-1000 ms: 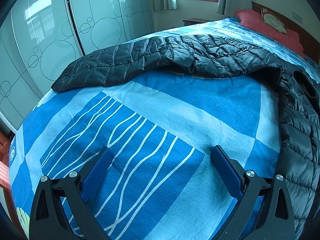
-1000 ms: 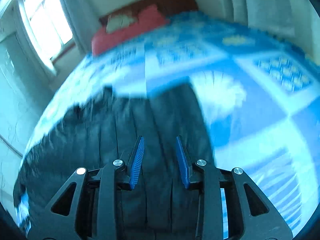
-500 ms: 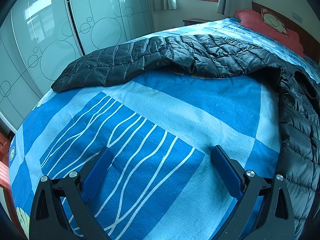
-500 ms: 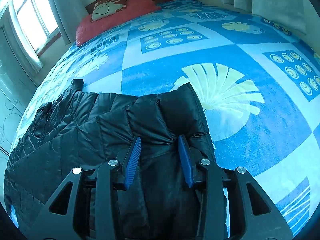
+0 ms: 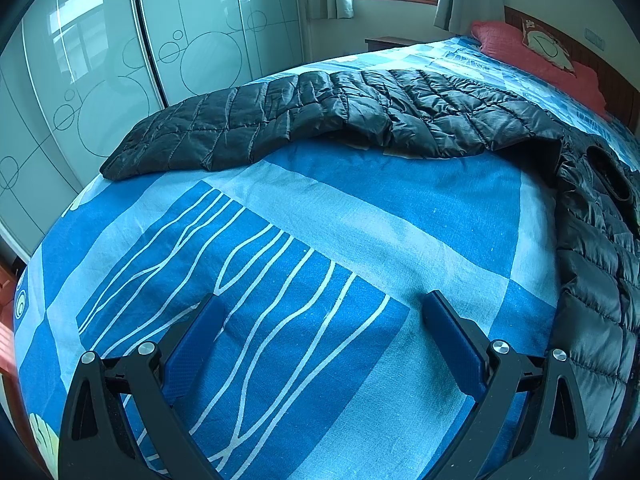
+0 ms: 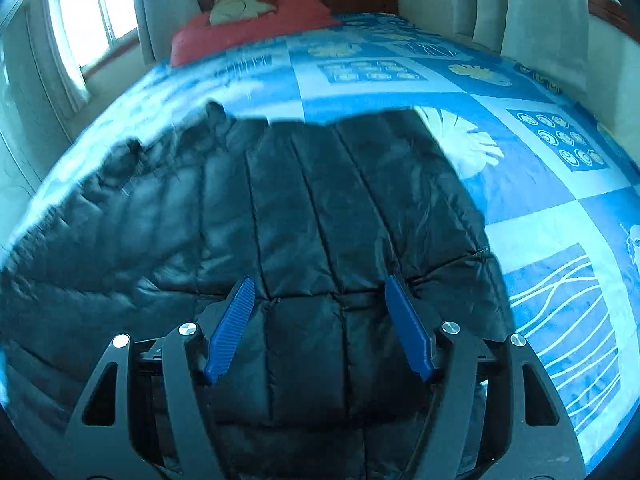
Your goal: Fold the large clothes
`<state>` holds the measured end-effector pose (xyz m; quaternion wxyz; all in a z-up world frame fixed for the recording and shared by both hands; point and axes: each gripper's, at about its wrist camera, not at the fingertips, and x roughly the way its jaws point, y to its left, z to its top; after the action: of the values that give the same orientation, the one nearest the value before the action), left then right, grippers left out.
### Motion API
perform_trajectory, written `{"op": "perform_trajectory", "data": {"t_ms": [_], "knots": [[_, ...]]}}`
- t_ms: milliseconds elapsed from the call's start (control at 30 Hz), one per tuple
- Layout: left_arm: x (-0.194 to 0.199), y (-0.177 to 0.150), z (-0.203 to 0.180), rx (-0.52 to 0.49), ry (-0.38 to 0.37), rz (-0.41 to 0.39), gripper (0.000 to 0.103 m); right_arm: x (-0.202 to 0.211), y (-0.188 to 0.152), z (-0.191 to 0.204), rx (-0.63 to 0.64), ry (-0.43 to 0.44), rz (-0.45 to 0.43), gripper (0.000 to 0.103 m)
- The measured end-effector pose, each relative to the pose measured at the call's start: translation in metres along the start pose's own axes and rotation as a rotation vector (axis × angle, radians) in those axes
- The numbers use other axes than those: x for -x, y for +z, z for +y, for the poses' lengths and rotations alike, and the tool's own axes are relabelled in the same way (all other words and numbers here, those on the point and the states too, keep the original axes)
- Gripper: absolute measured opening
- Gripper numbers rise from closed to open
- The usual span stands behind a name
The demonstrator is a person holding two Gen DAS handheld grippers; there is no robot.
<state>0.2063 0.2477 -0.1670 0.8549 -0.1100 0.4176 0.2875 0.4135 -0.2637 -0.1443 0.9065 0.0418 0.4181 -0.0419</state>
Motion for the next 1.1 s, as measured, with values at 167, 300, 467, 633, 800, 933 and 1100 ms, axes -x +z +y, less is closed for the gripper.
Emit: {"op": "perform_trajectory", "data": {"t_ms": [167,300,467,633,800,933,1100], "knots": [[0.000,0.000,-0.001,-0.003,0.002,0.006,0.099,-0.004,-0.004,0.005,0.022,-0.031,-0.022,0.072],[0.003,0.008,0.014,0.044,-0.082,0.030,0.099,-0.002,-0.008,0.001,0.002,-0.005,-0.041,0.072],[-0.002,0.025,0.044,0.134,-0.170,0.019,0.099,-0.001,-0.009,0.002,0.006,-0.008,-0.048,0.073],[-0.024,0.052,0.099,0.307,-0.224,-0.020,0.099,0.000,-0.010,0.001,0.005,-0.001,-0.053,0.073],[-0.049,0.070,0.158,0.508,-0.298,-0.080,0.098,0.002,-0.010,0.001,0.003,-0.001,-0.056,0.073],[-0.055,0.077,0.182,0.617,-0.355,-0.142,0.098,0.002,-0.009,0.001,0.004,-0.001,-0.058,0.073],[-0.058,0.087,0.188,0.666,-0.341,-0.188,0.098,0.002,-0.009,0.000,0.003,0.001,-0.059,0.074]]}}
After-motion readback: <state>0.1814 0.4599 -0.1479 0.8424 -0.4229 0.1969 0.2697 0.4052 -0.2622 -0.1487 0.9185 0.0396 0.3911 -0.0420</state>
